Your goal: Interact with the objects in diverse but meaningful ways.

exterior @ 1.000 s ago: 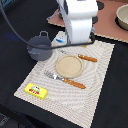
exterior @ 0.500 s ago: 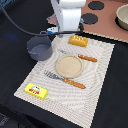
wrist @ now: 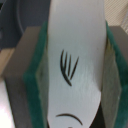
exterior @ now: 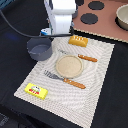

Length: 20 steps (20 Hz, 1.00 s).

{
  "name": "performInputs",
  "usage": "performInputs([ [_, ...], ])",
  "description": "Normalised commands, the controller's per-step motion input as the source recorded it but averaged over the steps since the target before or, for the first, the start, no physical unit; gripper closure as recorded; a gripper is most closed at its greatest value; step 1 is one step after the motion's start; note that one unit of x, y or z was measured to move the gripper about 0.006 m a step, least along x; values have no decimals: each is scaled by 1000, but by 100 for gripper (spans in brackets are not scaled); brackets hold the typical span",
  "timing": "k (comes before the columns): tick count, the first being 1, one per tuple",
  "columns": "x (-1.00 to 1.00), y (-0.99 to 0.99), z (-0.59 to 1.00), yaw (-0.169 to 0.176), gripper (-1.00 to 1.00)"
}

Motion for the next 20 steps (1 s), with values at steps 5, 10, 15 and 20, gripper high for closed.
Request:
performInputs([
  [5, -1000, -135, -315, -3, 100],
  [10, -998, -216, -258, -15, 100],
  [15, -798, -247, -123, -28, 100],
  [20, -554, -114, -92, -13, 100],
])
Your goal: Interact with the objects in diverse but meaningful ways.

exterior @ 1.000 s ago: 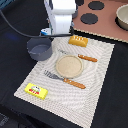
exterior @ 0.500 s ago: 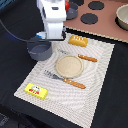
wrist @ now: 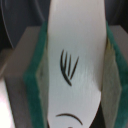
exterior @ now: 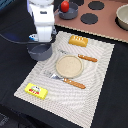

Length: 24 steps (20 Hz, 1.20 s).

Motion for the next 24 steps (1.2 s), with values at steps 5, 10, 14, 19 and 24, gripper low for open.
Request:
performInputs([
  [5, -286, -11, -57, 0, 100],
  [10, -167, -27, -80, 0, 100],
  [14, -156, -67, -202, 0, 100],
  [19, -289, -108, -166, 0, 100],
  [24, -385, -143, -118, 0, 100],
])
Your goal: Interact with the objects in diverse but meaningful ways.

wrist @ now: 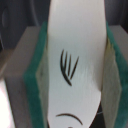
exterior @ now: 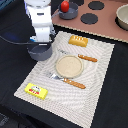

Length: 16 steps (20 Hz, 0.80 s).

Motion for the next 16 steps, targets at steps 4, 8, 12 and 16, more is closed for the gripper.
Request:
performInputs([
  [4, -389, -153, -22, 0, 100],
  [8, -407, -154, -38, 0, -100],
  [12, -401, -161, -64, 0, -100],
  [16, -389, -154, -62, 0, -100],
])
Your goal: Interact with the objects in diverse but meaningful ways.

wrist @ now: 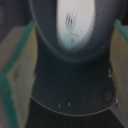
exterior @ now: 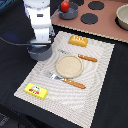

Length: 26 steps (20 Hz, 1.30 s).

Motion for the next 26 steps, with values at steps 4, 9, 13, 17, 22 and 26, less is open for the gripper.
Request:
performInputs([
  [4, -318, -147, -19, 0, -100],
  [9, 210, -41, 227, -11, -100],
  [13, 639, 0, 373, -48, -100],
  [17, 738, -96, 406, -56, -100],
  [22, 808, -201, 549, -46, -100],
  [26, 862, -166, 529, -45, -100],
])
